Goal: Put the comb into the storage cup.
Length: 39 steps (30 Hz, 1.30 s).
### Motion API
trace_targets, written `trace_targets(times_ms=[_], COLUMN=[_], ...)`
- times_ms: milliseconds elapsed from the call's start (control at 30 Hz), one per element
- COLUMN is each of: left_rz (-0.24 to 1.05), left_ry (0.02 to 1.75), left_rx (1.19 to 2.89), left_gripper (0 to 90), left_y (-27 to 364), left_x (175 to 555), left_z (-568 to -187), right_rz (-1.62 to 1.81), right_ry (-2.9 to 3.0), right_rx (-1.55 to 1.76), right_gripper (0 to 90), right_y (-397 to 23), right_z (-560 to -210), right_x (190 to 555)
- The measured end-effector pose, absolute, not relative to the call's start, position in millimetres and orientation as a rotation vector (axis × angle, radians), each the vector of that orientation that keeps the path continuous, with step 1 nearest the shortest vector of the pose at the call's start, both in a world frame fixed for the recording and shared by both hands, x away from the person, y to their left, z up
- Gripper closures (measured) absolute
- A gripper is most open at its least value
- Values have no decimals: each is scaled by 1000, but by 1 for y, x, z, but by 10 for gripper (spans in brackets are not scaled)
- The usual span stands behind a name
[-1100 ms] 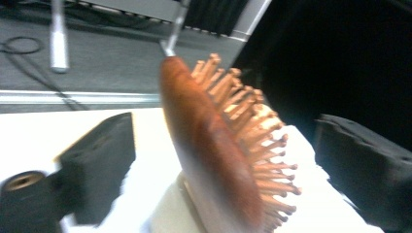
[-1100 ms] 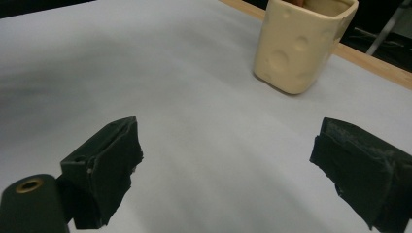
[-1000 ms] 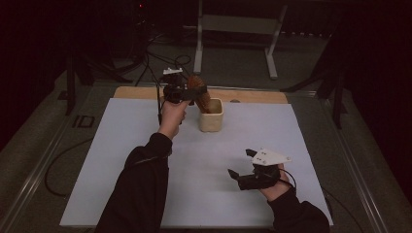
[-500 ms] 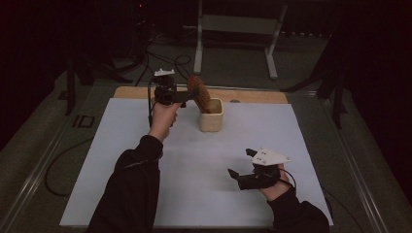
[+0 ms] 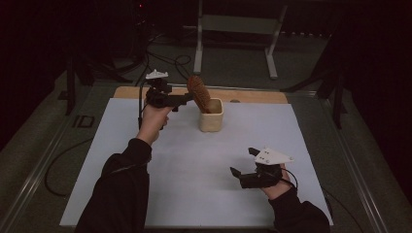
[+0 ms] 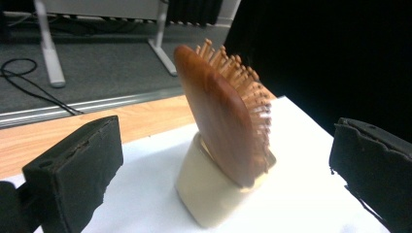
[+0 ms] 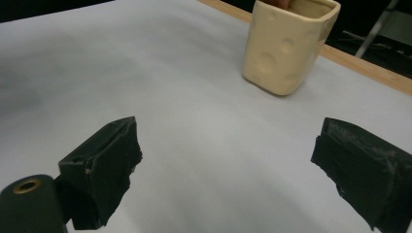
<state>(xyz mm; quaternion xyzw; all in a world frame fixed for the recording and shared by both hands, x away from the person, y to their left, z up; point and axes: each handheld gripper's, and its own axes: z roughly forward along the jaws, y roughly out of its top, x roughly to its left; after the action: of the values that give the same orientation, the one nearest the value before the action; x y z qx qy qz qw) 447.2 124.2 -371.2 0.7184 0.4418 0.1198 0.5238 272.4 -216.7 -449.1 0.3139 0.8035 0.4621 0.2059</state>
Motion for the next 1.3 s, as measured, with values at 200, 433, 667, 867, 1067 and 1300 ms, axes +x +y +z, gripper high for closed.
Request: trace_targets(times_ms=[200, 433, 667, 867, 1067, 1300], left_rz=[291, 315, 328, 324, 335, 329], left_ry=[1012, 953, 881, 859, 843, 832], left_rx=[1755, 1799, 1820, 1839, 1877, 1908], left_gripper=[0, 0, 0, 0, 0, 0], left_y=[132, 141, 155, 165, 175, 183], left_x=[436, 421, 402, 384, 368, 350], left_z=[-373, -372, -375, -378, -388, -405], right_rz=[1288, 1288, 1294, 1282, 1271, 1254], right_ry=[2231, 2238, 2235, 2236, 2228, 2226], right_rx=[880, 884, 905, 902, 912, 900], right_gripper=[86, 86, 87, 87, 86, 86], right_y=[-216, -217, -222, -226, -230, -234], right_z=[-449, -449, -451, -454, -457, -459], right_x=[272, 272, 271, 270, 269, 268])
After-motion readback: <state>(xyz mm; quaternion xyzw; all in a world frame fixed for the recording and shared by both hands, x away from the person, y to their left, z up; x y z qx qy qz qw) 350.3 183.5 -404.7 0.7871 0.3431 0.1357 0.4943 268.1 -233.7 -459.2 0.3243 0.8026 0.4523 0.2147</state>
